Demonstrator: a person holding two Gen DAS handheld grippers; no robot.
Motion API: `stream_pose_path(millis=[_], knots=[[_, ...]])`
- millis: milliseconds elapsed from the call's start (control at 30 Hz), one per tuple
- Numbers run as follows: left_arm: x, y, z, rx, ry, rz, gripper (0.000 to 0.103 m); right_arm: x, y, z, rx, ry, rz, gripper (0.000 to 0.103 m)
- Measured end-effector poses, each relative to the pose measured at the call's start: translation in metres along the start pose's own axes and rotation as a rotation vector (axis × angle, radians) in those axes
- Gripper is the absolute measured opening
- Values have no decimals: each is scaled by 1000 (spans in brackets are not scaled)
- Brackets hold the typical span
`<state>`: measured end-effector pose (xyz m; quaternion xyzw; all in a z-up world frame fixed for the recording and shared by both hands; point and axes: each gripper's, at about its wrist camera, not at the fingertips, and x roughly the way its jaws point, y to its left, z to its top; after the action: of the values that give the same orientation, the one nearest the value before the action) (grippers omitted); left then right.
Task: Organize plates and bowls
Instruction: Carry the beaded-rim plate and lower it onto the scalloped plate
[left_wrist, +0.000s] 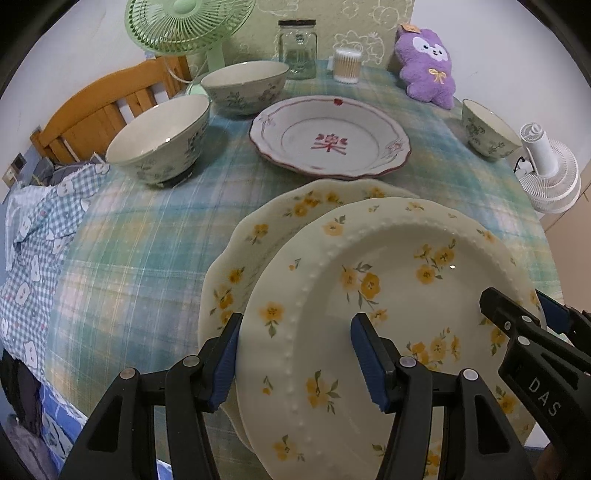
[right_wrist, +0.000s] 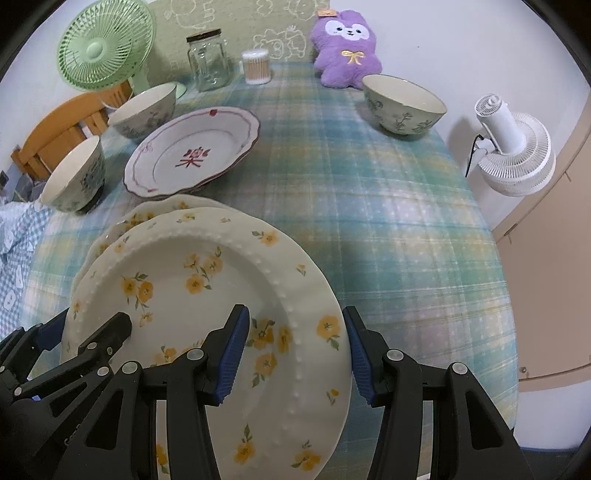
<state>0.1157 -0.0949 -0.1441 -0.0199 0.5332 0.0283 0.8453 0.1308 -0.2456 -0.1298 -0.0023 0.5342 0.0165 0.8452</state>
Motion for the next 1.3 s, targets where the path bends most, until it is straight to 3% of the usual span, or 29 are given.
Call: stream_pose_path(millis=[433,633,900,1000,1300], knots=[[11,3,1,7,-22,18,61,12,8,2,-24,6,-22,55],[13,2,2,29,-20,17,70,16,7,4,-17,28,-9,55],[12,2,5,45,0,11,73,3,6,-1,-27,17,14,54],[10,4,5,44,-3,17,73,2,6,-2,-35,20,-7,38],[8,0,3,81,-21,58,78,10,13,1,-46,5,-30,37]])
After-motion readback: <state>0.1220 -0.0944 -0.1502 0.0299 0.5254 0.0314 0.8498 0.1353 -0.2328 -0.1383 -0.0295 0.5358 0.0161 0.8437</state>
